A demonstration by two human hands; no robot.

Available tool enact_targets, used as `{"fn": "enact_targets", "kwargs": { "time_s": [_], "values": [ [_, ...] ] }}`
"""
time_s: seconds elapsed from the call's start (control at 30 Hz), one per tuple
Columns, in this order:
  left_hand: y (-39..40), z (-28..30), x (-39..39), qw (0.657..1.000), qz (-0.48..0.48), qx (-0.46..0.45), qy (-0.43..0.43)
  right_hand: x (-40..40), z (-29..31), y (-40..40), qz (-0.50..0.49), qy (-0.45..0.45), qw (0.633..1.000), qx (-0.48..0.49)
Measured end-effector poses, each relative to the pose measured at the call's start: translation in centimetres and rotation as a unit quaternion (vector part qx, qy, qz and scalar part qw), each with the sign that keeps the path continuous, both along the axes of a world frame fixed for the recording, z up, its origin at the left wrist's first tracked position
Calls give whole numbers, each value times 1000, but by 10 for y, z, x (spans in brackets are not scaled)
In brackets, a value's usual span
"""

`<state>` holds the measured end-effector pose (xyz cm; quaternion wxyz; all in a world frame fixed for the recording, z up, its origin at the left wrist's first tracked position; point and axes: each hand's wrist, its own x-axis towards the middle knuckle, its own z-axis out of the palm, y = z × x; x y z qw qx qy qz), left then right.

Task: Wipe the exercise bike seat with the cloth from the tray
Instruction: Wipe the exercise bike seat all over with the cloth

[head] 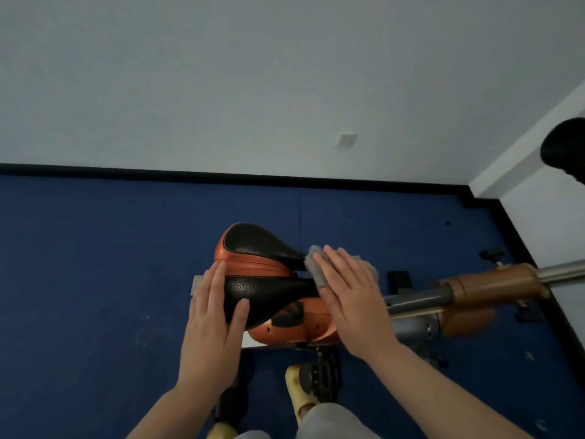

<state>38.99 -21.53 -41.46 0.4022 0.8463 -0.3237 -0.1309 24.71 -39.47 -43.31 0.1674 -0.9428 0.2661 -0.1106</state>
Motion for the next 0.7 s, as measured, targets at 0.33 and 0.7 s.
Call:
{"fn": "enact_targets", "kwargs": {
  "time_s": [0.33,0.7],
  "values": [
    [13,0,12,996,-25,-42,79,60,-7,95,-45,-66,996,24],
    [32,5,6,987,-16,-91,133,71,-5,115,-69,-49,996,7]
  ]
}}
